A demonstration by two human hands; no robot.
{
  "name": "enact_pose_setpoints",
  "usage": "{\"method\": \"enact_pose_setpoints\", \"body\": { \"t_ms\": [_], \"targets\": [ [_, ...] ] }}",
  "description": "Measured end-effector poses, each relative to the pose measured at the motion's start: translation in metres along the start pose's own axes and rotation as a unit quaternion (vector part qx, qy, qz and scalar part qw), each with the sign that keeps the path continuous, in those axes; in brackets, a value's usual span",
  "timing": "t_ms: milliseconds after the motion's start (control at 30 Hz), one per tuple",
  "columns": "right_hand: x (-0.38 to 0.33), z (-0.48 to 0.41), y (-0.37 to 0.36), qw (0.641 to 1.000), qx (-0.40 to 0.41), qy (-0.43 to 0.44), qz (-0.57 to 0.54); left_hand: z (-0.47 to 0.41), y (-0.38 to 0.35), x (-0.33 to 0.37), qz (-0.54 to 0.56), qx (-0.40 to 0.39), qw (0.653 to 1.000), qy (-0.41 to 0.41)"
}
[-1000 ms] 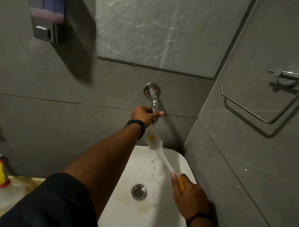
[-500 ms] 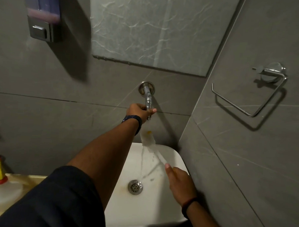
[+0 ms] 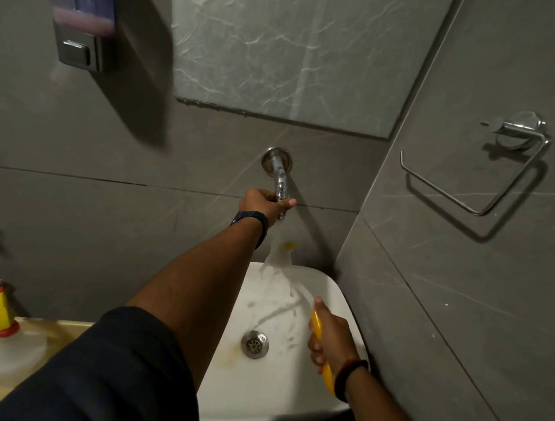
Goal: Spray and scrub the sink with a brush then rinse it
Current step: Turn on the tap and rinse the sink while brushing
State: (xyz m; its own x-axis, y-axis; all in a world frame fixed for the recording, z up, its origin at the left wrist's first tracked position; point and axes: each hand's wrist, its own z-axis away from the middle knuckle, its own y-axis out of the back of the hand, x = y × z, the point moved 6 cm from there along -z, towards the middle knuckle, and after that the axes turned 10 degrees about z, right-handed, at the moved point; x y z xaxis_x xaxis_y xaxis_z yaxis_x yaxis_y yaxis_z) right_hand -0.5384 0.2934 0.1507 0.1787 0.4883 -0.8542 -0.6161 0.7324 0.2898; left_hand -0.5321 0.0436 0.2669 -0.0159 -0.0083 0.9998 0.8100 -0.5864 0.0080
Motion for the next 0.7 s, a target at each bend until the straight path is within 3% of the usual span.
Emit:
{"method": "enact_pose_setpoints", "body": {
  "t_ms": [167, 233, 300, 333, 367, 433, 467, 533, 600, 700],
  "targets": [
    [0.0, 0.004, -0.008, 0.988, -0.127, -0.061, -0.068, 0.001, 0.001, 0.0, 0.01, -0.003, 1.0, 0.0],
    [-0.001, 0.006, -0.009, 0.992, -0.104, -0.041, -0.056, 0.002, 0.001, -0.001, 0.015, -0.004, 1.0, 0.003],
    [-0.007, 0.005, -0.002, 0.998, -0.014, 0.057, 0.024, 0.002, 0.001, 0.0, 0.012, -0.002, 1.0, 0.003],
    [-0.014, 0.009, 0.004, 0.984, 0.052, 0.127, 0.114, 0.003, 0.001, 0.0, 0.01, 0.001, 1.0, 0.003],
    [-0.022, 0.016, 0.008, 0.947, 0.12, 0.191, 0.228, 0.003, 0.001, 0.0, 0.008, 0.003, 1.0, 0.003],
    [-0.029, 0.028, 0.011, 0.834, 0.227, 0.27, 0.424, 0.002, 0.002, 0.001, 0.003, 0.004, 1.0, 0.003],
    [-0.03, 0.032, 0.008, 0.783, 0.244, 0.296, 0.489, 0.002, 0.002, 0.001, -0.001, 0.004, 1.0, 0.004],
    [-0.027, 0.033, 0.004, 0.718, 0.252, 0.325, 0.562, 0.002, 0.002, 0.0, -0.007, 0.005, 1.0, 0.001],
    [-0.025, 0.033, 0.004, 0.693, 0.267, 0.345, 0.574, 0.002, 0.002, 0.0, -0.013, 0.007, 1.0, 0.0],
    [-0.025, 0.034, 0.003, 0.72, 0.262, 0.336, 0.547, 0.003, 0.002, 0.001, -0.019, 0.01, 1.0, -0.001]
  ]
}}
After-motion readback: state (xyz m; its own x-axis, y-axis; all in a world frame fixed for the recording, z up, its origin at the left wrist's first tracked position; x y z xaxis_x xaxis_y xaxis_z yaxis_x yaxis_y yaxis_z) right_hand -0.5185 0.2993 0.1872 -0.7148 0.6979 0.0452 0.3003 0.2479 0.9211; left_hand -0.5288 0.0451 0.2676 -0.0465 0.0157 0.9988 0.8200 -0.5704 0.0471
